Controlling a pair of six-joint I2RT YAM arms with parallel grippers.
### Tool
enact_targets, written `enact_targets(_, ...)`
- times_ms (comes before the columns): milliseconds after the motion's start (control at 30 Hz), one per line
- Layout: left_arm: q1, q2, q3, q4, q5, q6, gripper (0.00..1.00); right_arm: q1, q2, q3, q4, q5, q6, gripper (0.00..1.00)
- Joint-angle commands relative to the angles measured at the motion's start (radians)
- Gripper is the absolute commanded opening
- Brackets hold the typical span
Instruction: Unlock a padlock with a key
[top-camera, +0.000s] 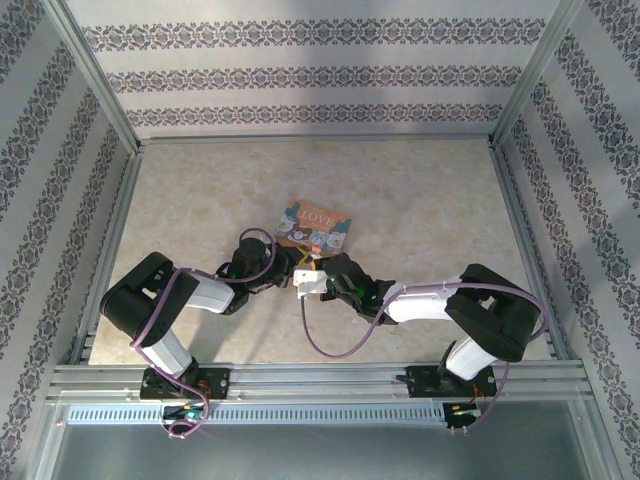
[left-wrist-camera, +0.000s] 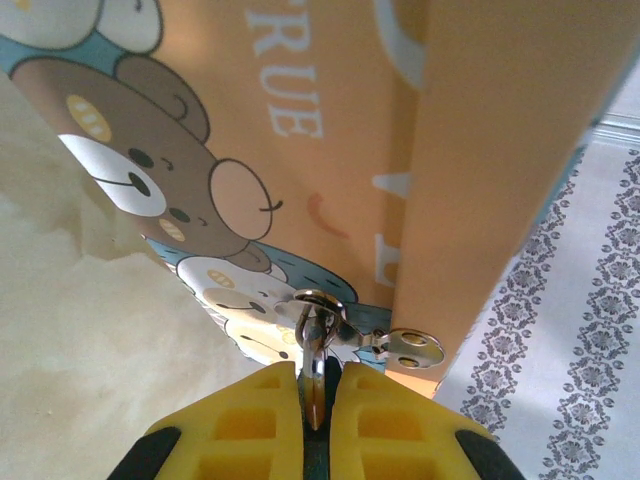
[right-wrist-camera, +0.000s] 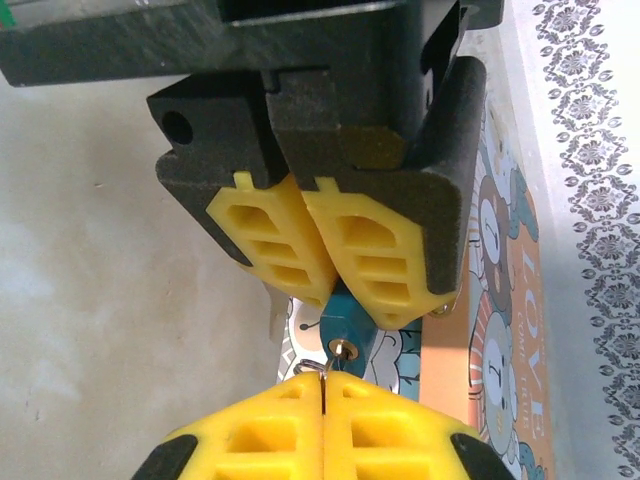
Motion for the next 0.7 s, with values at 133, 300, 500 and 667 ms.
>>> enact_targets(133, -0.023, -0.006, 0.026, 0.079, 0.050, -0.015, 0.08, 0.010, 0.014, -0.013, 0.120, 0.049, 0.082, 0.00)
enact_targets(300, -0.026, -0.005, 0.028, 0.074, 0.049, -0.015, 0.09, 0.019, 0.017, -0.018, 0.159, 0.054, 0.140, 0.00)
enact_targets(500, -0.029, -0.003, 0.030, 0.071, 0.046, -0.013, 0.08, 0.024, 0.010, -0.025, 0.203, 0.045, 0.257, 0.00)
enact_targets(667, -0.031, -0.001, 0.026, 0.075, 0.043, -0.012, 0.08, 0.026, 0.013, -0.025, 0.219, 0.025, 0.374, 0.00)
